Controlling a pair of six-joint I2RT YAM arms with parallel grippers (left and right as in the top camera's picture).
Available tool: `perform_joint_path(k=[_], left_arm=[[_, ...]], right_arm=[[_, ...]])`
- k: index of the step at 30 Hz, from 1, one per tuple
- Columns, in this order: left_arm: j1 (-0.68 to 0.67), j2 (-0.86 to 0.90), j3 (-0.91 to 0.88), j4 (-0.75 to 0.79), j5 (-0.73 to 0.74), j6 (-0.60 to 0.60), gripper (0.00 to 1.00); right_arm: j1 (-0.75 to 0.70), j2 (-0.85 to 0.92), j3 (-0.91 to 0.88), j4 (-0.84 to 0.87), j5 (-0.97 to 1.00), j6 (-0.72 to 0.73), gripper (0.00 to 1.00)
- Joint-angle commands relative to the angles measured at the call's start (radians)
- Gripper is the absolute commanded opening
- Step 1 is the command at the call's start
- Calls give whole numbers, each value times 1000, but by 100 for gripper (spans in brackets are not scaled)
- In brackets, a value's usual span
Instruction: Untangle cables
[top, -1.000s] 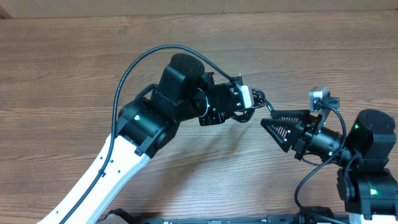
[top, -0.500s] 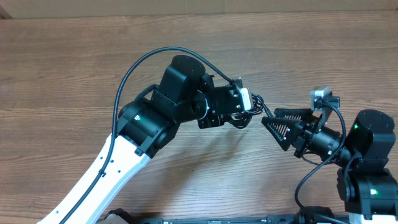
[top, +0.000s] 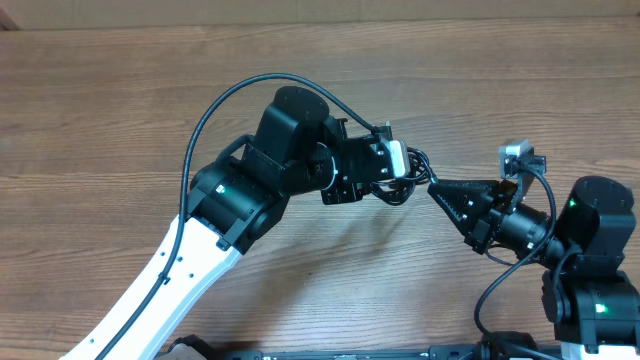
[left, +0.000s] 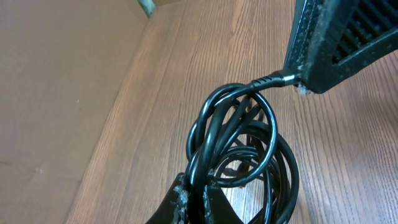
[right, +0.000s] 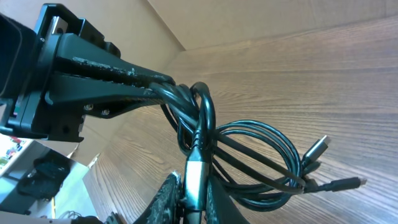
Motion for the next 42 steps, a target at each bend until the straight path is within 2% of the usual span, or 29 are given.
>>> perform_joint_path(k=[1,10,16,26,30,42], left_arm=[[0,2,10,9,33,-21,4],[-1,2,10,-10,37,12,4],[-31,2,10,-50,43,164,4],[-81,2,10,-33,25,298,4],[-94,2,10,-27,26,418,4],[-133,2,10,-51,29,604,4]], right_arm=[[-2,-3,20,3,-6,-5,4],[-2,-3,20,4,-6,-4,4],[-2,-3,20,11,-6,28,4],[-2,2,20,14,-4,45,4],[-2,37,20,11,-5,49,4],[-2,107,20,11,-5,49,4]])
